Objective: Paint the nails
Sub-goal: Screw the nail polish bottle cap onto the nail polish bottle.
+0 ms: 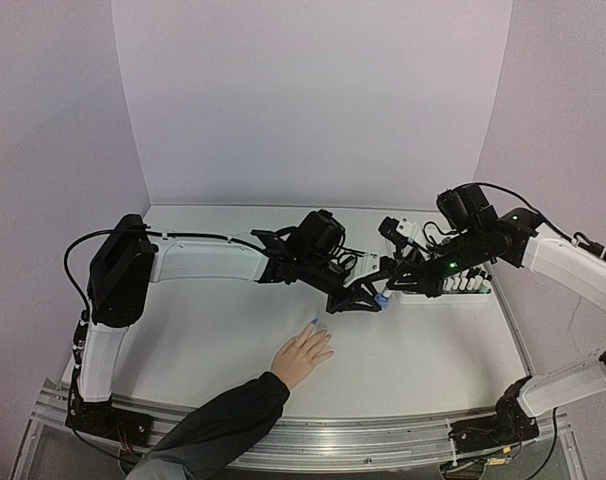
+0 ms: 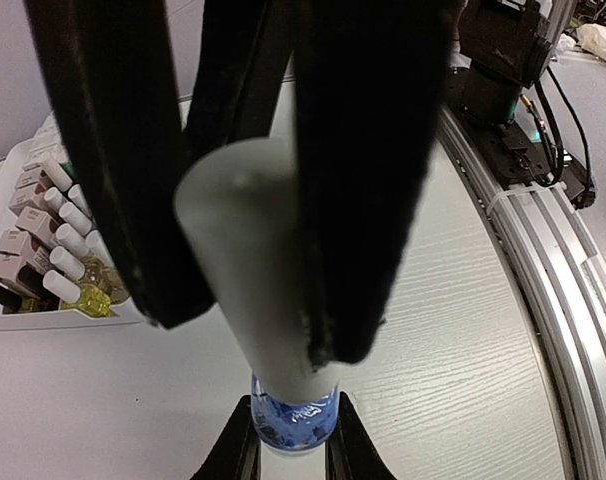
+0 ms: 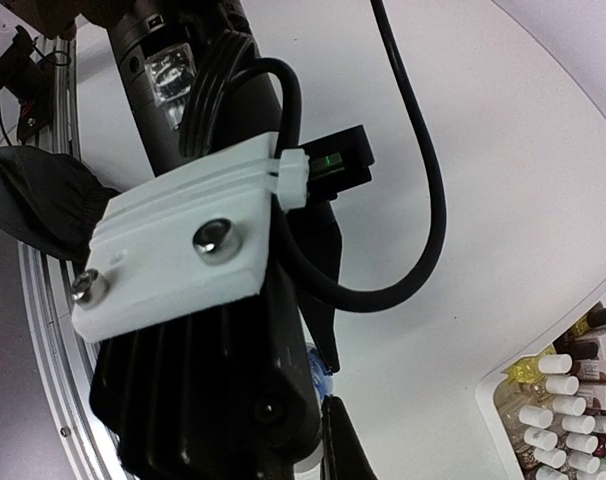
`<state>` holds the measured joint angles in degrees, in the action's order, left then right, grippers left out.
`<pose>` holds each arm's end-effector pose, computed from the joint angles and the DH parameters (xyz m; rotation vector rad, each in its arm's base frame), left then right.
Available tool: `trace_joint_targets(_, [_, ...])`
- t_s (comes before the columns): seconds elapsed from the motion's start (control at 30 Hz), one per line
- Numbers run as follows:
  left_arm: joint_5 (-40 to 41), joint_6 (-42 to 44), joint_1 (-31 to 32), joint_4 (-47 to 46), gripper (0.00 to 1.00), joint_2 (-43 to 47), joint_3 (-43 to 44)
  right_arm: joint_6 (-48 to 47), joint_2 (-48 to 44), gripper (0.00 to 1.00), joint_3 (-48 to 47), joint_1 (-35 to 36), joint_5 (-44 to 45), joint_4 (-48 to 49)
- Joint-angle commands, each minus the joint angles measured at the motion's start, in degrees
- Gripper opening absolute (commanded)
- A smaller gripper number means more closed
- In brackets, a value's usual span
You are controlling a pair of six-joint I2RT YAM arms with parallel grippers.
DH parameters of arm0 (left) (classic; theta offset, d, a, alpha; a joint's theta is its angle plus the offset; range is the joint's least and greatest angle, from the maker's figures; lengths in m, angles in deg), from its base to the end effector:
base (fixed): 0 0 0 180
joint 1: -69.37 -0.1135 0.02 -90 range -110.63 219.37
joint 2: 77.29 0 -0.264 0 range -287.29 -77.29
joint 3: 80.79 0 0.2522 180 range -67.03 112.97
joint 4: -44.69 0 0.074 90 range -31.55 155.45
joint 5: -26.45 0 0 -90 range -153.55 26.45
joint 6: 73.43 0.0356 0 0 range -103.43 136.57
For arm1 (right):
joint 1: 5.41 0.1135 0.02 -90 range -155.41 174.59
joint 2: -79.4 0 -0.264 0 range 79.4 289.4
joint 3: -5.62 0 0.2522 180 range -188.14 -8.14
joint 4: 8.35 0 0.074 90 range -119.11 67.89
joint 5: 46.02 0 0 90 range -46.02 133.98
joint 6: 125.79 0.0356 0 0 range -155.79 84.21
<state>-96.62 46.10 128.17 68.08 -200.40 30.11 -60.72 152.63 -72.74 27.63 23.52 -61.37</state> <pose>0.2399 -0.4336 0.2208 1.7720 1.3430 -0.9168 0.2170 0.1560 0.3092 -1.3030 2.0096 0.4952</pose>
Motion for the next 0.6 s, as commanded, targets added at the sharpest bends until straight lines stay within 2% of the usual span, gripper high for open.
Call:
trace_joint_targets(0.0, [0.8,-2.1,-0.2,-3.6,0.00,-0.3,3.1,3.6,1.6,0.03,-1.3,0.5,-0.7,0.7])
trace_joint_targets(0.07, [1.4,-3.6,-0.2,-4.5,0.00,-0.5,3.5,4.7,1.3,0.00,-0.8,0.9,0.7,1.2])
trace_joint_targets(0.37, [6.0,-10.3,-0.1,-6.5,0.00,-1.8,5.7,13.8,0.8,0.00,0.8,5.5,14.8,4.2])
trace_joint_targets(0.57, [7.3,-10.7,0.0,-7.8,0.00,-2.5,6.5,23.1,2.4,0.00,0.7,6.2,18.0,6.6])
